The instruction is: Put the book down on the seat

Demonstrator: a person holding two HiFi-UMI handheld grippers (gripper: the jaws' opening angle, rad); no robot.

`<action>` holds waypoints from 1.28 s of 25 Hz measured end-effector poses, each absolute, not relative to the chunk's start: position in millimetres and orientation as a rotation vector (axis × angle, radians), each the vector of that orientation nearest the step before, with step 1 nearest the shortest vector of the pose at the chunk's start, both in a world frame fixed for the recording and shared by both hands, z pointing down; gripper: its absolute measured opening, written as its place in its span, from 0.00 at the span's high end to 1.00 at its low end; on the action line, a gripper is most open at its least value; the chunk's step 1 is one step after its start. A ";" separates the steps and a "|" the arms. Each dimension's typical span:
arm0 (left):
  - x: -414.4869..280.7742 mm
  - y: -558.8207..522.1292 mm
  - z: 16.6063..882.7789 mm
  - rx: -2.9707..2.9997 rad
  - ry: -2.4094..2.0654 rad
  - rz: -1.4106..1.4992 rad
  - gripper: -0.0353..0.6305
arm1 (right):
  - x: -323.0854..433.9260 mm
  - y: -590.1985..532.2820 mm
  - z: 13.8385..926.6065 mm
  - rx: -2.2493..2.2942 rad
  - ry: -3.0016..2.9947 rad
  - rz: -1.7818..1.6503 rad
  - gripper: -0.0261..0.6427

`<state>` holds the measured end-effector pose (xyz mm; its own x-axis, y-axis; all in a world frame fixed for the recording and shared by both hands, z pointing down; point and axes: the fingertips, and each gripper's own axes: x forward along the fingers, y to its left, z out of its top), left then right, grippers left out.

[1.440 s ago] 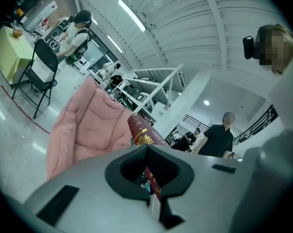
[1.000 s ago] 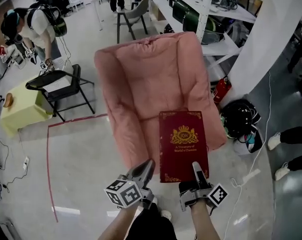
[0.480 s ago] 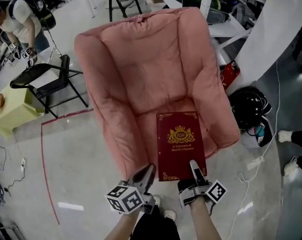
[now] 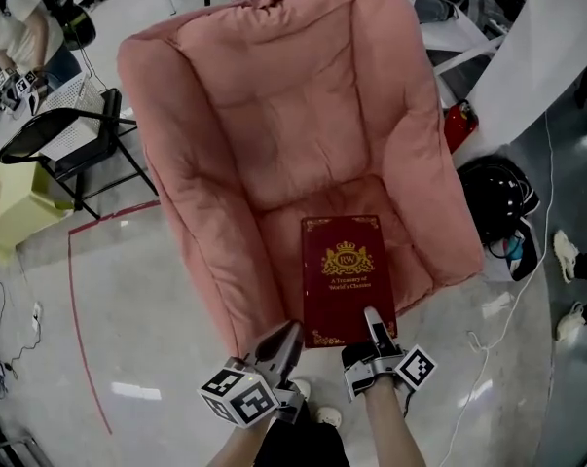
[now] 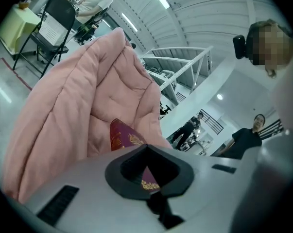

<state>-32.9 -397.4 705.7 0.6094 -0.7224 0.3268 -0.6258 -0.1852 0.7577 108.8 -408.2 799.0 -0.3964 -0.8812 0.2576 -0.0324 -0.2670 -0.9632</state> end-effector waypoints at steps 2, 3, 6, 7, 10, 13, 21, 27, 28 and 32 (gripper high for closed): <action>-33.6 -395.7 709.3 1.880 -1.075 -0.134 0.94 | 105.0 -408.0 807.7 -1.167 1.347 -1.748 0.61; -34.4 -395.0 711.2 1.878 -1.075 -0.135 0.94 | 102.7 -407.6 812.0 -1.168 1.346 -1.758 0.61; -36.9 -395.3 715.8 1.871 -1.081 -0.141 0.93 | 95.8 -406.5 824.2 -1.179 1.350 -1.789 0.61; -37.0 -395.5 716.6 1.867 -1.081 -0.147 0.94 | 94.1 -405.8 827.7 -1.186 1.352 -1.800 0.61; -35.2 -394.5 717.8 1.864 -1.077 -0.154 0.93 | 91.5 -402.9 837.4 -1.203 1.340 -1.830 0.61; -35.4 -393.9 718.3 1.869 -1.073 -0.153 0.93 | 89.0 -404.8 842.7 -1.213 1.324 -1.843 0.60; -33.1 -391.1 712.1 1.869 -1.065 -0.155 0.93 | 86.8 -399.1 850.5 -1.287 1.282 -1.920 0.55; -31.8 -386.7 705.4 1.885 -1.053 -0.148 0.93 | 92.8 -377.5 862.1 -1.400 1.226 -1.976 0.44; -31.7 -385.2 704.3 1.891 -1.054 -0.143 0.94 | 93.8 -373.2 862.8 -1.407 1.217 -1.983 0.44; -31.9 -379.1 702.8 1.903 -1.061 -0.135 0.94 | 97.5 -355.3 865.9 -1.422 1.183 -2.002 0.43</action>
